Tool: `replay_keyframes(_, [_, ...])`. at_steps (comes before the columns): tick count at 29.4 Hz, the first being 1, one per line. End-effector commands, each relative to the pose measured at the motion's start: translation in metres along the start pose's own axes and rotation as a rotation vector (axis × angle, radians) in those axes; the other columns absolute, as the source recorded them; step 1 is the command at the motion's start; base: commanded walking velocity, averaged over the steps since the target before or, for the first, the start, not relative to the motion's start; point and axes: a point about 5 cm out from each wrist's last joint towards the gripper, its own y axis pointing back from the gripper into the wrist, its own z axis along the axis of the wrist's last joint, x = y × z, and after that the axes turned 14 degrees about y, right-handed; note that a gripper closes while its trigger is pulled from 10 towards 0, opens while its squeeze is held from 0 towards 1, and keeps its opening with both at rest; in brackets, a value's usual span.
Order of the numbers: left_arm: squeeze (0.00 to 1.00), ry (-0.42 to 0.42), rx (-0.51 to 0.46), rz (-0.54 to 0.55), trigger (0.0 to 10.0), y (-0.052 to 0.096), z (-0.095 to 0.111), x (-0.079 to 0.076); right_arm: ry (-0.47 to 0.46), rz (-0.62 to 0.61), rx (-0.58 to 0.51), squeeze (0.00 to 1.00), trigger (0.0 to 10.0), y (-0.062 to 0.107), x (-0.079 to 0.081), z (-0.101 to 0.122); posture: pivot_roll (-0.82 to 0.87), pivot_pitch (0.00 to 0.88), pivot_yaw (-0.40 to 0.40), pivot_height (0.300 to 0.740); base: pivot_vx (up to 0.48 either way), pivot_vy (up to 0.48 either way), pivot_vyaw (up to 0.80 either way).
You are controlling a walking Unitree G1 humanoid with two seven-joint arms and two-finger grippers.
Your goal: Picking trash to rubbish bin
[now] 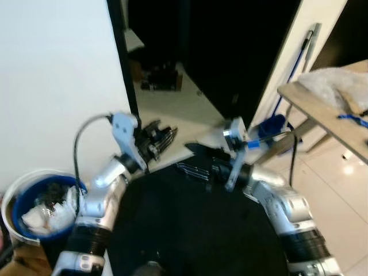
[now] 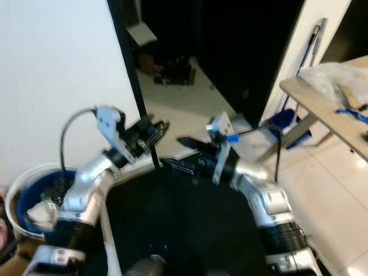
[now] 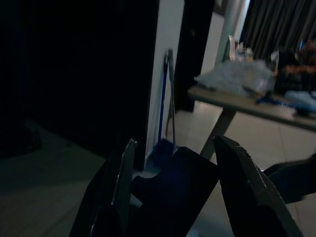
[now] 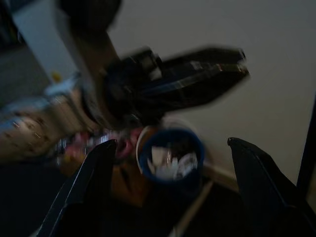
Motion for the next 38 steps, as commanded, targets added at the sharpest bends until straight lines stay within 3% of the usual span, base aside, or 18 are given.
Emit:
replay_keyframes(1, [0.0,-0.007,0.007,0.017,10.0,0.0038,-0.001,0.0039,0.005,0.017,-0.006,0.0,10.0,-0.004,0.0032,-0.0006,0.01,0.0,-0.024,0.74,0.0,0.0,0.71])
replay_keyframes(38, [0.0,-0.006,0.011,0.012,10.0,0.0031,-0.0004,0.0038,0.01,0.026,-0.006,0.0,10.0,-0.0044,0.0042,0.0007,0.01,0.0,-0.022,0.74,0.0,0.0,0.72])
